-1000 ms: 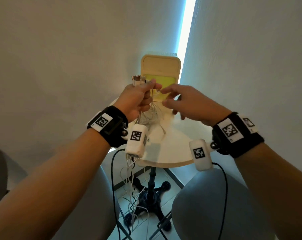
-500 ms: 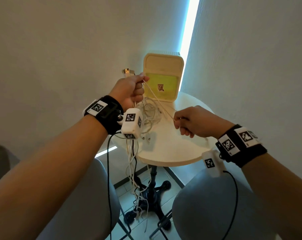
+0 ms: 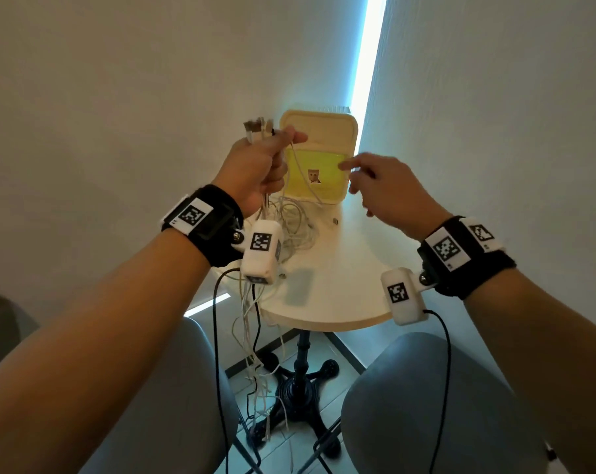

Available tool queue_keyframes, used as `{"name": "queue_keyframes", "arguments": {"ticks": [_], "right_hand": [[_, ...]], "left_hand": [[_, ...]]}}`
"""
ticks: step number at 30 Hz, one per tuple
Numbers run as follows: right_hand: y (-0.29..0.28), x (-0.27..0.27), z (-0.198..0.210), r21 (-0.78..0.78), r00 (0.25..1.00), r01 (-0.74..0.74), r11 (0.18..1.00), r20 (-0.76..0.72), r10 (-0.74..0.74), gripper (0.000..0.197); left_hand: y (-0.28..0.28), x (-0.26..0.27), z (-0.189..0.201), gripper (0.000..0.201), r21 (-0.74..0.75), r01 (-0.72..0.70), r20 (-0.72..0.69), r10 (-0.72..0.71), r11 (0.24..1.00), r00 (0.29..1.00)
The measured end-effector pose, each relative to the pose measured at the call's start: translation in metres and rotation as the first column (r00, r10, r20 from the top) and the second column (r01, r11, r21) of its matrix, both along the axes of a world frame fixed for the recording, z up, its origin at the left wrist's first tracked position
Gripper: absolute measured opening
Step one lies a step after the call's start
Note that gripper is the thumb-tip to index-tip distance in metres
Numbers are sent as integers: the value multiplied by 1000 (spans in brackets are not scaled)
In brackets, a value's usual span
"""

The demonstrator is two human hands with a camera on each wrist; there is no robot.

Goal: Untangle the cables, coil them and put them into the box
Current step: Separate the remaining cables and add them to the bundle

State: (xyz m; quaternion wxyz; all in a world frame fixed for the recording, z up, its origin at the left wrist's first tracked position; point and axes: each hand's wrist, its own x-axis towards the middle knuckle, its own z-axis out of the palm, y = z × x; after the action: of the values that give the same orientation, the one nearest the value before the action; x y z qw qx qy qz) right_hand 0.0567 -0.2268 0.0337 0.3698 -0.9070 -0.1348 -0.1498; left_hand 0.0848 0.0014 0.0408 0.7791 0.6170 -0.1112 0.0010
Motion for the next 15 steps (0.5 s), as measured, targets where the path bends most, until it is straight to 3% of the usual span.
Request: {"name": "queue_keyframes", "arguments": {"ticks": [2,5,8,11,15], "right_hand": [[16,-3,13,77,998,-52,996,28,50,26],[39,-3,15,-67,991,-128,990,32,130,32],[42,-7,13,-120,980,-181,976,62,189,30],[24,-19,11,-111,965,-262,959,-10,263,29],[-2,-31,-8,-284,935,-335,898,-217,280,26]], "left_hand": [[-4,-4,-7,30,35,16,-32,-15,999,999],[-12,-8,-11,22,47,78,-72,-75,996,995],[-15,-6,-10,29,47,109,-134,-101,993,986],[-12,5,-10,24,21,103,-187,-97,994,978],[-6,26,-16,26,-45,45,-253,-55,998,966]]}}
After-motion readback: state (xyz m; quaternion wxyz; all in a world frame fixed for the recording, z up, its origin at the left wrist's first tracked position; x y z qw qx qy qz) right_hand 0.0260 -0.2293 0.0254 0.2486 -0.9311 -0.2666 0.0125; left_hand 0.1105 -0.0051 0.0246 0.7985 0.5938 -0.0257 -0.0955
